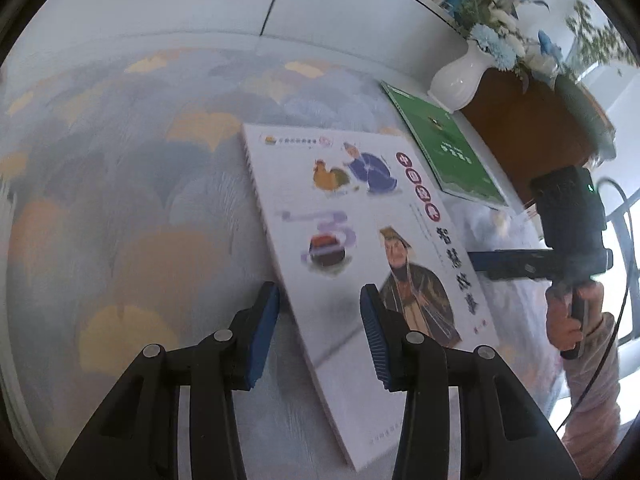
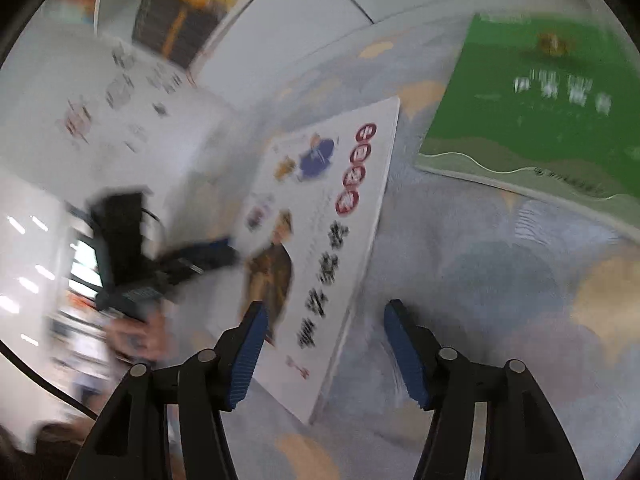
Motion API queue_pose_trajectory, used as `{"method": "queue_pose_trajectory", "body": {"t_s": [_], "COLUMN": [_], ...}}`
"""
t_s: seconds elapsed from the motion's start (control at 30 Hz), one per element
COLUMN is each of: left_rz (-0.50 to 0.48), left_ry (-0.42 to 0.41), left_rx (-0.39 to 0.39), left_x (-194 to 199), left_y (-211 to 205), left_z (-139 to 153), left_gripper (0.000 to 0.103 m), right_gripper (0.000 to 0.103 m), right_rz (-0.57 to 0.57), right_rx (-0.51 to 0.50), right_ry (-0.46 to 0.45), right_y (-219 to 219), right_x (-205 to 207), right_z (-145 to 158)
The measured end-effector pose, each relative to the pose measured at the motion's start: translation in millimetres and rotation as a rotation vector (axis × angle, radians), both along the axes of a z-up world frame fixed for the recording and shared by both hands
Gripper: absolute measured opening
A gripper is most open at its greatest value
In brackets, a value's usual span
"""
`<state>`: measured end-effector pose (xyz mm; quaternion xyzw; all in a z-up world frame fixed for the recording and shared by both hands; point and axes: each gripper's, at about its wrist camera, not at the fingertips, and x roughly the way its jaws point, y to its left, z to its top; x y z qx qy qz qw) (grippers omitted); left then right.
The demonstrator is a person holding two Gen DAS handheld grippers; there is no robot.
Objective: Organize books
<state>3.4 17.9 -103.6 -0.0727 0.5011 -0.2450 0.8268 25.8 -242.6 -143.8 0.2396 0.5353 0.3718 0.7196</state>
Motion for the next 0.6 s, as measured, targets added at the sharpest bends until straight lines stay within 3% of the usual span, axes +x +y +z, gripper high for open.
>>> {"method": "queue_pose_trajectory", "body": {"t_s": [0.1, 0.17, 0.3, 0.4, 0.5, 0.57, 0.6], "left_rz": [0.002, 0.008, 0.060, 0.068, 0.064, 0.072, 0.070], "left_ry": [-0.022, -0.012, 0.070, 0.095, 0.070, 0.023, 0.003], "left_rx": [0.034, 0.000, -0.200, -0.270, -0.225, -0.130, -0.108], "left_x": [6, 14, 36, 39, 35, 30, 28], "left_y": [-6, -3, 18, 23, 16, 9, 6], "left_z": [1, -1, -12, -16, -12, -9, -8], "left_gripper": [0.039, 0.039, 0.037, 0.036, 0.036, 0.026, 0.026], "right_gripper": [0.011, 0.008, 0.007, 0.007, 0.006, 0.006, 0.007], "right_rz": [-0.010, -0.012, 0.011, 0.005, -0.008, -0.018, -0.018], "right_rx": [0.019, 0.057, 0.038, 0.042, 0.029, 0.020, 0.022], "right_ry": [0.004, 0.016, -0.033, -0.044, -0.077, -0.089, -0.091], "right_y": [1, -1, 4, 5, 7, 8, 8], "right_x": [13, 17, 16, 15, 16, 17, 17], "right_z": [-8, -12, -8, -7, -8, -9, -9]}}
